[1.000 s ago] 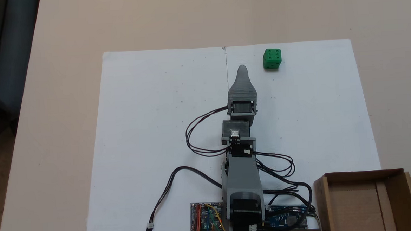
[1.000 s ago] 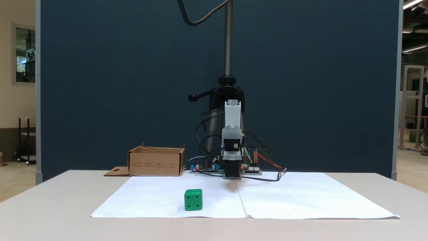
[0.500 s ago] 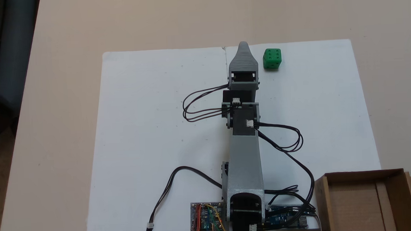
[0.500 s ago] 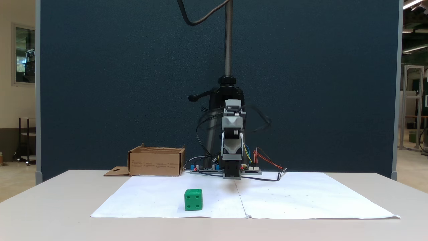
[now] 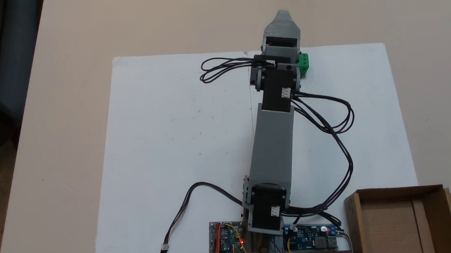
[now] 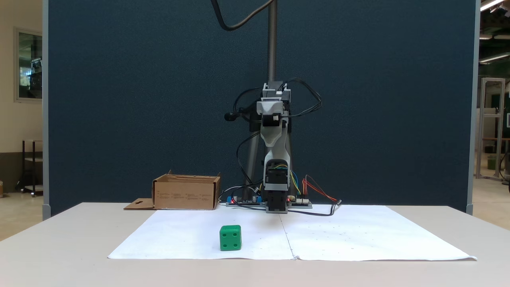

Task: Grasp a green dice and put it in the bin.

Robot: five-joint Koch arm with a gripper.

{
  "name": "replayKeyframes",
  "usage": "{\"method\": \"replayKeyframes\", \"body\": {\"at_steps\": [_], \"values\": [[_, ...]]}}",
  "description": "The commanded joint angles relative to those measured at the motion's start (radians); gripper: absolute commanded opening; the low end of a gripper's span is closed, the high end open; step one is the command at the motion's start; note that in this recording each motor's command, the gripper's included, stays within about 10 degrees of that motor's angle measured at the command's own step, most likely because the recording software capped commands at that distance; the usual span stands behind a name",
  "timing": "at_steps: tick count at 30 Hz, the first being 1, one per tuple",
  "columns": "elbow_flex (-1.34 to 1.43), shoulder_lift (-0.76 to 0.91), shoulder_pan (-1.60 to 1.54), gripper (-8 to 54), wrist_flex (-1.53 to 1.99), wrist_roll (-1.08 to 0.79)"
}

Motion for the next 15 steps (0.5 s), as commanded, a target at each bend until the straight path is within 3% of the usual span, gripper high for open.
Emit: {"method": "replayKeyframes", "body": {"at_steps": [1,15], "values": [[-0.092,-0.021,0.012,46.5,0.158,-0.084],[-0.456,-0.250,0.008,53.0,0.803,-0.092]]}}
